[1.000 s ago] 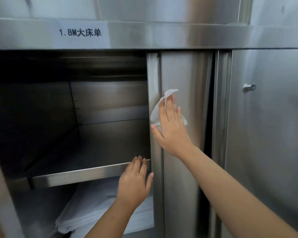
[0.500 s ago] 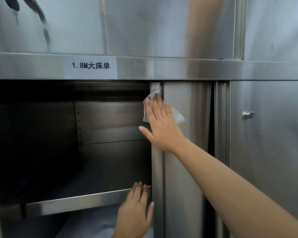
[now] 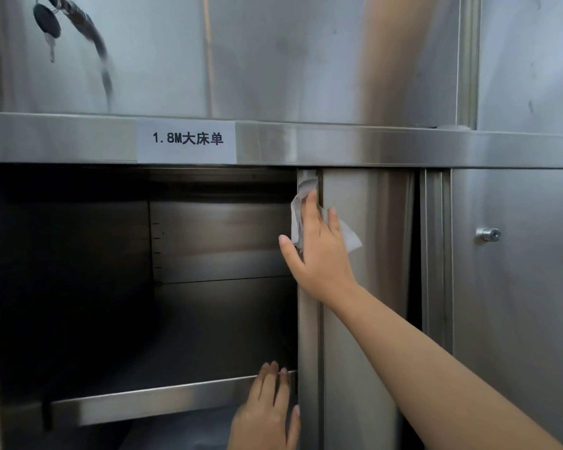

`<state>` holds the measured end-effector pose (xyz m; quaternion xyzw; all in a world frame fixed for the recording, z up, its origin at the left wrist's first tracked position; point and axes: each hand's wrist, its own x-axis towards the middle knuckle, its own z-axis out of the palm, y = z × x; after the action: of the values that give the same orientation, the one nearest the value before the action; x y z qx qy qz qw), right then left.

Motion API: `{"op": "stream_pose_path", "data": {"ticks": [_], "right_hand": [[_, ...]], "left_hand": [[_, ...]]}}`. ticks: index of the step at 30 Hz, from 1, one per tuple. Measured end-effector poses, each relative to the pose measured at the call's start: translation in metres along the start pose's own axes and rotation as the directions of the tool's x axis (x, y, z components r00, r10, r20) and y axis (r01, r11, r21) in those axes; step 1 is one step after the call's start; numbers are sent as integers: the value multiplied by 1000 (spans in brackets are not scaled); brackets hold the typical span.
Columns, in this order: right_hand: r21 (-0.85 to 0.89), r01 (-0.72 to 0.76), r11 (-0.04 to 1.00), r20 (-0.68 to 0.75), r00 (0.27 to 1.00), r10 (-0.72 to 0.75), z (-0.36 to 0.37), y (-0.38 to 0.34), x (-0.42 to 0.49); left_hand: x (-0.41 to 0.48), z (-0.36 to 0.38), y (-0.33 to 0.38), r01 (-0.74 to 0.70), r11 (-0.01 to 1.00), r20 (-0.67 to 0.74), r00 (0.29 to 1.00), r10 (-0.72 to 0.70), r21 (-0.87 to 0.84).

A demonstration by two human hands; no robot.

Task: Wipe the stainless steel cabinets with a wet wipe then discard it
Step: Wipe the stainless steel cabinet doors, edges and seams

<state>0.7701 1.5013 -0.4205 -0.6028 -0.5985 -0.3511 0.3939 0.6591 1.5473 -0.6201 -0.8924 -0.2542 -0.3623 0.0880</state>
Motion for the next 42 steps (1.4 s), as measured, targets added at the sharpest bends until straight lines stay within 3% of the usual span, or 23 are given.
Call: {"op": "stream_pose_path", "data": {"ticks": [15,29,36,42], "right_hand": [[-326,53,944,14,999,-52,6,2,9],[-376,27,926,3,1000,-28,0,-2,29],[-377,37,926,88,996,-4,13,-3,-10],[-407,29,913,32,999,-18,4,-2,24]], "left_hand": [[-1,-2,1,1,1000,17,1000,-1,-26],[-8,3,-2,-7,1000,-33,999,7,-4],[-10,4,-4,-17,999,-44,999,19,35],[-12,6,-5,-15,999,-57,998,17,35]]}}
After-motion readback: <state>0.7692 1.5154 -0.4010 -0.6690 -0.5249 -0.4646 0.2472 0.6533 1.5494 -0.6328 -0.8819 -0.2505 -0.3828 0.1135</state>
